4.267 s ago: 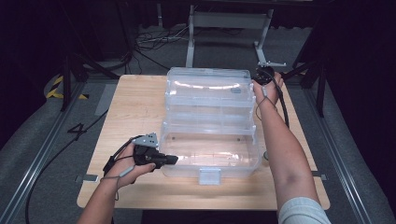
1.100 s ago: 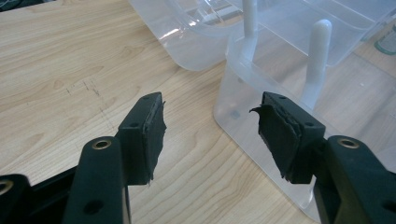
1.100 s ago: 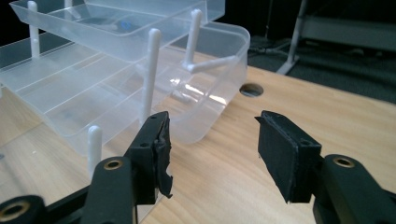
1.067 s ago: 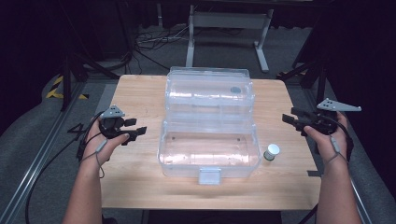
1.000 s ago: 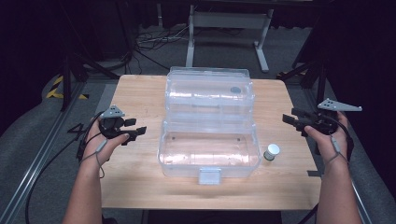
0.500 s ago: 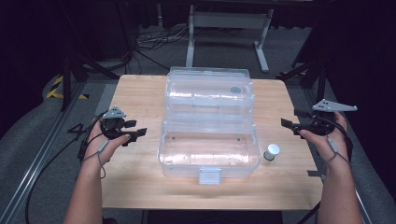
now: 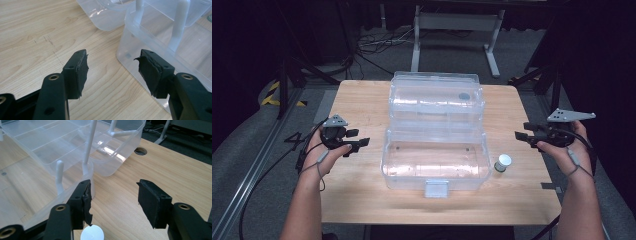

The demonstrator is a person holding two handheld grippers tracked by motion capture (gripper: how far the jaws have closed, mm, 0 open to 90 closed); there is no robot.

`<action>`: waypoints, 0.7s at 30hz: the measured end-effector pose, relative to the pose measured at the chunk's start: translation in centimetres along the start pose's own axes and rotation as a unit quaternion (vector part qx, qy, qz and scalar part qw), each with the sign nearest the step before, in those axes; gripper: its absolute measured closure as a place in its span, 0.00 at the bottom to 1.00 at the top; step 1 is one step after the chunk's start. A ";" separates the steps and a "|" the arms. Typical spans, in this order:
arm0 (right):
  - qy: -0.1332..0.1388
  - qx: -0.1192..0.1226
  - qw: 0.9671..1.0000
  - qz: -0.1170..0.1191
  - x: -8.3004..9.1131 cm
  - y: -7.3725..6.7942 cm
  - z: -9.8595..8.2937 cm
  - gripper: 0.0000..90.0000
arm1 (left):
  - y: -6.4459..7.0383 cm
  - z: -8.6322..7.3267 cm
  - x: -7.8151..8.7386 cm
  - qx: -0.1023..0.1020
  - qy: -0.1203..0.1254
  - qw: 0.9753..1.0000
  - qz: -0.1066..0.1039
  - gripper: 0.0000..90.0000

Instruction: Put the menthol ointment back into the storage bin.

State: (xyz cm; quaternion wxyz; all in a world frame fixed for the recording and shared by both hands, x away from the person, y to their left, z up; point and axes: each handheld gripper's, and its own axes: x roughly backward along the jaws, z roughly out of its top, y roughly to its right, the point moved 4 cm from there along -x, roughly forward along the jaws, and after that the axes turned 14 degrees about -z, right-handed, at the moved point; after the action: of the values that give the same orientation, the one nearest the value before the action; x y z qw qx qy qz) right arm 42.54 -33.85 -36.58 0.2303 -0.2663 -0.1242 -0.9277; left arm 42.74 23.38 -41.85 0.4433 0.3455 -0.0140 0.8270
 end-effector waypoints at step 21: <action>-0.073 0.011 0.997 0.031 -0.8 -1.0 -0.6 0.52 | 0.2 -0.6 -0.3 0.004 -0.014 1.000 -0.004 0.45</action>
State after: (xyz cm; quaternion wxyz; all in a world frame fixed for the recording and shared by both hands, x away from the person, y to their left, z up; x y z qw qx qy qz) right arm 42.42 -32.87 -37.65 0.2521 -0.3349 -0.1426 -0.8966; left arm 42.34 23.28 -42.41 0.4452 0.3590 -0.0153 0.8202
